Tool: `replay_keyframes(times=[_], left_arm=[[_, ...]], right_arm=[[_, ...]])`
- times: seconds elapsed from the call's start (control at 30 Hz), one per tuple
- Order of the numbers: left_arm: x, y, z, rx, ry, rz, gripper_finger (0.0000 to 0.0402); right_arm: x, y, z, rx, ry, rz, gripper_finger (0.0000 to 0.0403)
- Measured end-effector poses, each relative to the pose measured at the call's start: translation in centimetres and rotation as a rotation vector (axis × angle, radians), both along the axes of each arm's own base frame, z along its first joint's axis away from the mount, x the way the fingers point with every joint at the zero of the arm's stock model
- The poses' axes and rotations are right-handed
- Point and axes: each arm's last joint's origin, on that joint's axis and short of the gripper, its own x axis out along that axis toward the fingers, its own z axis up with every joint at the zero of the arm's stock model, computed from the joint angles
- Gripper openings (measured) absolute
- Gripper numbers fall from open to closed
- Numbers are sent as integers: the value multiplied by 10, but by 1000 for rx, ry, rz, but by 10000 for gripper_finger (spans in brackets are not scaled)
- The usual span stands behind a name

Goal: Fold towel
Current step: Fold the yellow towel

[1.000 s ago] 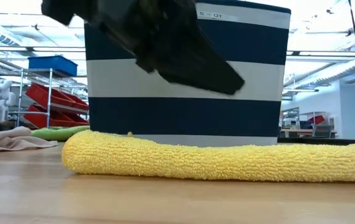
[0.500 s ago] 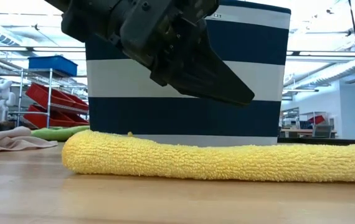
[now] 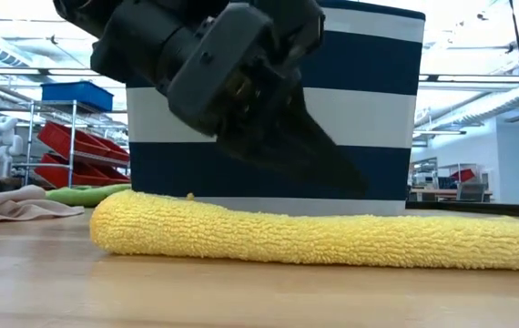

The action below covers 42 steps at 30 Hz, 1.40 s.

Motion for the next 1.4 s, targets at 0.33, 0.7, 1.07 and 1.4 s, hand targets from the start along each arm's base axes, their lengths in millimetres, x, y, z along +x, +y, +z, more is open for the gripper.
replay_keyframes(times=[0.33, 0.7, 1.07, 1.4], left_arm=[[4, 6, -20, 0, 28, 16, 147], [6, 5, -25, -27, 30, 15, 147], [8, 5, -22, -40, -6, 15, 147], [8, 4, -19, -33, -31, 4, 147]], right_arm=[[5, 0, 2, -42, -18, 26, 8], [35, 8, 36, -264, -157, 95, 1], [86, -5, 68, -393, -303, 184, 0], [103, -14, 74, -364, -348, 253, 0]])
